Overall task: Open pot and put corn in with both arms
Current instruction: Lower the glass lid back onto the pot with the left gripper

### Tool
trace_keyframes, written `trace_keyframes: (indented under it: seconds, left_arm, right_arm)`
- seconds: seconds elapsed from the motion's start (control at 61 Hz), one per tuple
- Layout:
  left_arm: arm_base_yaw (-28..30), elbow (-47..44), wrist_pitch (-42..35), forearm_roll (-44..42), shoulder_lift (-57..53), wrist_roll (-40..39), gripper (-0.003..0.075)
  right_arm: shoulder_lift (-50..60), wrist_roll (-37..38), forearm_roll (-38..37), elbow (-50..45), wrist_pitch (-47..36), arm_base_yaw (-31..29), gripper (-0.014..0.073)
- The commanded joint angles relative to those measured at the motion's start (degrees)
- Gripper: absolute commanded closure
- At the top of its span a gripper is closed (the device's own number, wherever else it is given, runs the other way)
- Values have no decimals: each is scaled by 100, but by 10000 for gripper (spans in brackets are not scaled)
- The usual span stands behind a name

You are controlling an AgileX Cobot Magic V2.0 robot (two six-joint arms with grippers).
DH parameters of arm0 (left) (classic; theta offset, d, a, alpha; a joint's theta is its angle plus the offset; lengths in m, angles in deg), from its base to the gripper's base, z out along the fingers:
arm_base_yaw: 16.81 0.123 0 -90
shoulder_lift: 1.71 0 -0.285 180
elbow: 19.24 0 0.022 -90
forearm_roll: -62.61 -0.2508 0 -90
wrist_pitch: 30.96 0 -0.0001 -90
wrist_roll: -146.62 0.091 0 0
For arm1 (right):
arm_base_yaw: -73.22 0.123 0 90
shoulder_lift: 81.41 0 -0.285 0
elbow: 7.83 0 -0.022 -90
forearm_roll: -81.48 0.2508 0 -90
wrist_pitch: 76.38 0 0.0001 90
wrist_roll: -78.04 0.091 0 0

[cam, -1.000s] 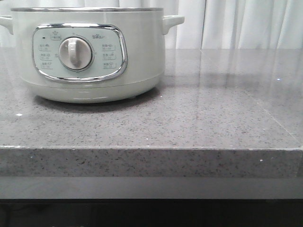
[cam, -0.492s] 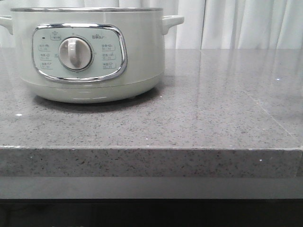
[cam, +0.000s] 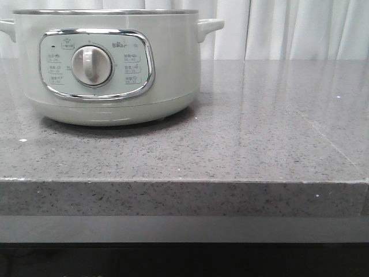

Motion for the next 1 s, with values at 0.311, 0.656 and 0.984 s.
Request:
trace_keyframes:
  seconds: [0.311, 0.656, 0.984]
  left_arm:
    - [-28, 2457, -854, 130, 2370, 439, 460]
    - [-28, 4556, -822, 130, 4714, 451, 460]
    - [-28, 5460, -813, 130, 5873, 451, 460]
  right_arm:
    - [145, -64, -13, 126, -450, -21, 661]
    - [145, -64, -13, 85, -469, -21, 661]
    - [145, -64, -13, 85, -469, -21, 661]
